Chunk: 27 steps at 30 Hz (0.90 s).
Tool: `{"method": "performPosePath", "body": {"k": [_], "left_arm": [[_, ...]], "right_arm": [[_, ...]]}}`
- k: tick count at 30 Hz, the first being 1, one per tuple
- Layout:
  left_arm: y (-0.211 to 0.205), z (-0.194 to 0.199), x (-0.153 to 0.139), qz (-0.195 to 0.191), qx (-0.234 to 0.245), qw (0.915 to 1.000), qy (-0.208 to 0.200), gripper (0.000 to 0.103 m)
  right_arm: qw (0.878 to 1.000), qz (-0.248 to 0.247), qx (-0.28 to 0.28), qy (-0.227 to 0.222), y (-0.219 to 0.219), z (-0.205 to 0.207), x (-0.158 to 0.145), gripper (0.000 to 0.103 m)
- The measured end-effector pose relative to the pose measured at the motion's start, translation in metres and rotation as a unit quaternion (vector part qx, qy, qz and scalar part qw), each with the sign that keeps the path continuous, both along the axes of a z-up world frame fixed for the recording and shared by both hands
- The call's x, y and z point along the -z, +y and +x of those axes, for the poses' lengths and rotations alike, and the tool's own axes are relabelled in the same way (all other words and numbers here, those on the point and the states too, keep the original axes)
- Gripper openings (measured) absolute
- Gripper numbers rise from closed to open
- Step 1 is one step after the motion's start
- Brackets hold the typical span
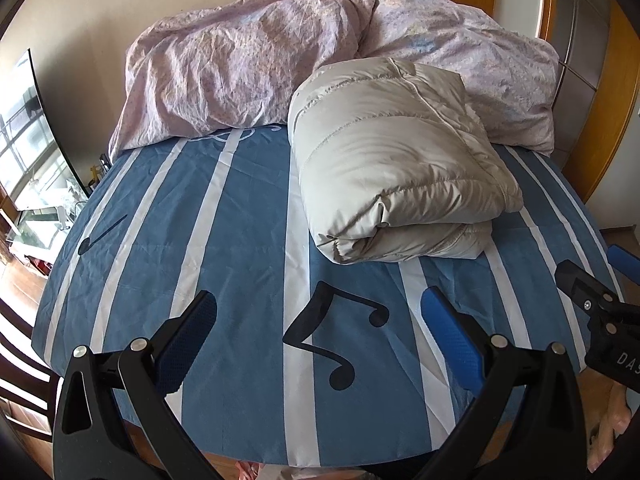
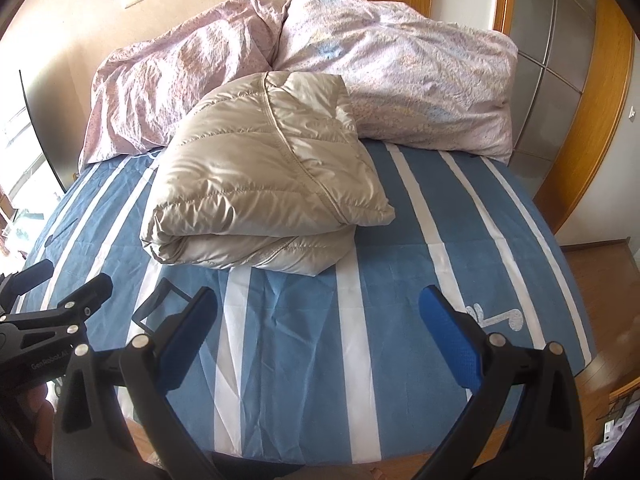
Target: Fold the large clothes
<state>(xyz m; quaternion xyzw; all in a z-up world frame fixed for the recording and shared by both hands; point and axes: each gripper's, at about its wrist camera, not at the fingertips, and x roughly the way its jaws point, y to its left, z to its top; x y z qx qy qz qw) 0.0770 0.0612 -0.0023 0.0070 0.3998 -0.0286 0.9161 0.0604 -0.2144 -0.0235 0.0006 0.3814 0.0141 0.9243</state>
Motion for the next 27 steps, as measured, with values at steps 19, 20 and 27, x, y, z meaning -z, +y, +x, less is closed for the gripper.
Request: {"method": "performPosePath", "body": {"k": [19,20,27], "left_arm": [[-0.005,-0.013,-0.011,0.008,-0.005,0.9999,-0.008,0.102],[-0.005,-0.013,-0.011,0.008,-0.004,0.9999,-0.008,0.102],[-0.006,-0.014,-0.014,0.008,-0.005,0.9999,-0.009,0.102]], "right_arm": [[1.000,-0.001,-0.001,0.000,-0.004,-0.010,-0.004,0.101],[1.000,0.001,-0.001,0.001,-0.004,-0.010,-0.004,0.101],[1.000,0.001,0.000,-0.001,-0.004,-0.011,-0.008,0.101]]}}
